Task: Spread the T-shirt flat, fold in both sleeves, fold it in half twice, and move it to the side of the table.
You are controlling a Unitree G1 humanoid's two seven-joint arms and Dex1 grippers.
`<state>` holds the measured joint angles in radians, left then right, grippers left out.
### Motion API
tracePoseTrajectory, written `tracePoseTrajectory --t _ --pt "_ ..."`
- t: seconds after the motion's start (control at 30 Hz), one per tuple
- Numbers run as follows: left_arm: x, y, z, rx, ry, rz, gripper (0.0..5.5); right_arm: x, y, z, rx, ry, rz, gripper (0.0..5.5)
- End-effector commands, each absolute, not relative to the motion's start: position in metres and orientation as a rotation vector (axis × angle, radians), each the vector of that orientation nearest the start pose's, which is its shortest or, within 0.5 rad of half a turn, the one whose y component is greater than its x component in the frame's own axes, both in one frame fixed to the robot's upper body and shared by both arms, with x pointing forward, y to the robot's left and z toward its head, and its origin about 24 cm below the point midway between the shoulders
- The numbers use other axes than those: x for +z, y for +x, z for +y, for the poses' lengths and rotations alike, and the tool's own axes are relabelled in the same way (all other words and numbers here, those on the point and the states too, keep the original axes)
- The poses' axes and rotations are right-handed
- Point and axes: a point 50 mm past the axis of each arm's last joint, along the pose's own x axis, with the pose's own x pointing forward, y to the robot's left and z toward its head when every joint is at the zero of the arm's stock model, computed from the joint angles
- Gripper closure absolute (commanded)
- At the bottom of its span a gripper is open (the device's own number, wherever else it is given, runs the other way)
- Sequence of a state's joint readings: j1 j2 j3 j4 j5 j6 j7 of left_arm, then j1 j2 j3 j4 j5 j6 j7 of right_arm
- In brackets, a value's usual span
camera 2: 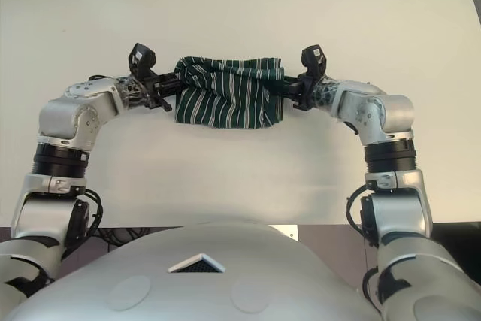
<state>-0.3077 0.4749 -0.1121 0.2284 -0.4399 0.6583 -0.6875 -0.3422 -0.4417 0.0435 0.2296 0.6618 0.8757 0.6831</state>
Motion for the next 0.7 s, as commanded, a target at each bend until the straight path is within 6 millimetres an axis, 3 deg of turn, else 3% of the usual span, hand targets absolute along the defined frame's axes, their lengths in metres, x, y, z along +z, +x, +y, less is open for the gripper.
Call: tracePoseTrajectory --t 0.03,0.27,0.37,0.47,0.57,0.7 --pt "0.03 0.293 0.204 -0.549 -0.206 0.63 4.27 0.058 0.295 -0.183 0.712 0.556 0.614 3.84" --pt "0.039 0.3 0.221 -0.433 -0.538 0.555 4.27 0.062 0.303 -0.212 0.525 0.741 0.537 3.84" --pt "0.041 0.299 0.222 -0.428 -0.575 0.541 4.27 0.063 0.299 -0.214 0.513 0.66 0.447 3.84" --pt "0.041 0.301 0.228 -0.365 -0.542 0.496 4.23 0.069 0.289 -0.194 0.607 0.426 0.314 4.37" --pt "0.049 0.304 0.233 -0.349 -0.463 0.399 3.98 0.067 0.271 -0.158 0.739 0.14 0.21 4.89" --pt "0.066 0.299 0.217 -0.478 -0.303 0.241 3.54 0.05 0.252 -0.115 0.872 -0.142 0.14 5.46"
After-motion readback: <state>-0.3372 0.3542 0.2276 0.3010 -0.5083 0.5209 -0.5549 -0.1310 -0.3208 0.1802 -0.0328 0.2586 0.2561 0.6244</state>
